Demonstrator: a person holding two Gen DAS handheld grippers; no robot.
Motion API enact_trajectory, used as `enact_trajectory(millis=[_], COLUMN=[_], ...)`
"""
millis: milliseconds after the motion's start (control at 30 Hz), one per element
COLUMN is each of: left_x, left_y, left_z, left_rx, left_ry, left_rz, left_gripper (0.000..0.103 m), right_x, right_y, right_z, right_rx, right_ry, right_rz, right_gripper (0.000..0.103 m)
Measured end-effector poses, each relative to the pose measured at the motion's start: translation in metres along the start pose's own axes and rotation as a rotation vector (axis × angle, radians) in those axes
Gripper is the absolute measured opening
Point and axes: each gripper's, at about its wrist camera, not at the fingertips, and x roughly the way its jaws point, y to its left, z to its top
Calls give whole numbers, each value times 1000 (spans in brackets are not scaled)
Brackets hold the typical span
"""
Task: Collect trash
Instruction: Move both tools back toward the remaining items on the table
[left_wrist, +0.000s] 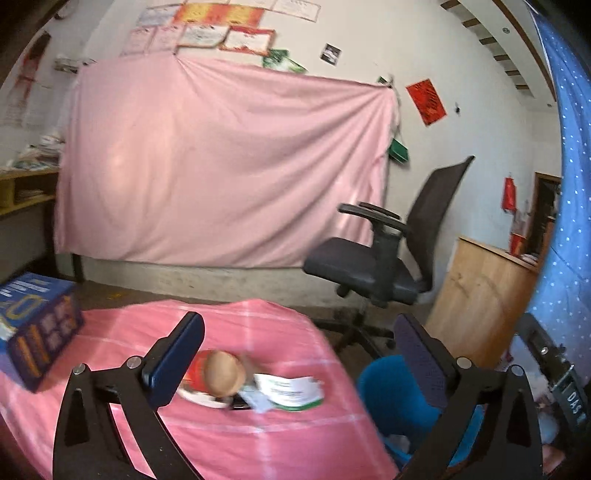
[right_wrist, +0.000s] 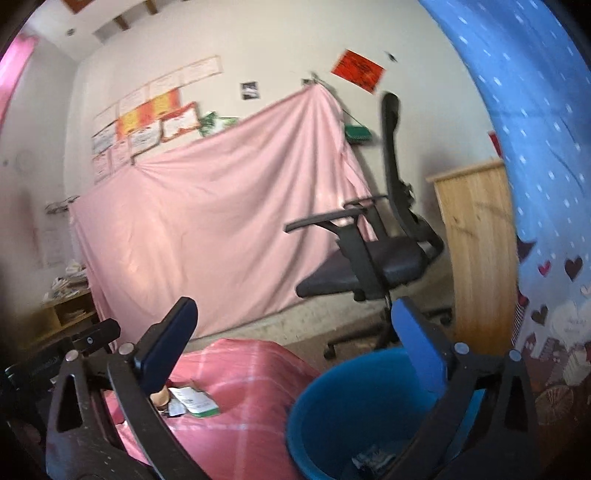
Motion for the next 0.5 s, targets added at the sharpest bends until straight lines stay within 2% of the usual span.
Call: enact_trajectory(millis=[267, 500], left_x=[-41, -62], left_y=[40, 75], left_z=[-9, -15], left_rx=[-4, -4], left_ry=[-97, -123], left_rz=[118, 195], left_gripper=[101, 101], right_x=[-5, 7], right_y=[52, 92], right_z=[3, -8], right_rx=[-93, -154], right_ry=[-81, -54], right_rz=[85, 168], right_gripper=[103, 103])
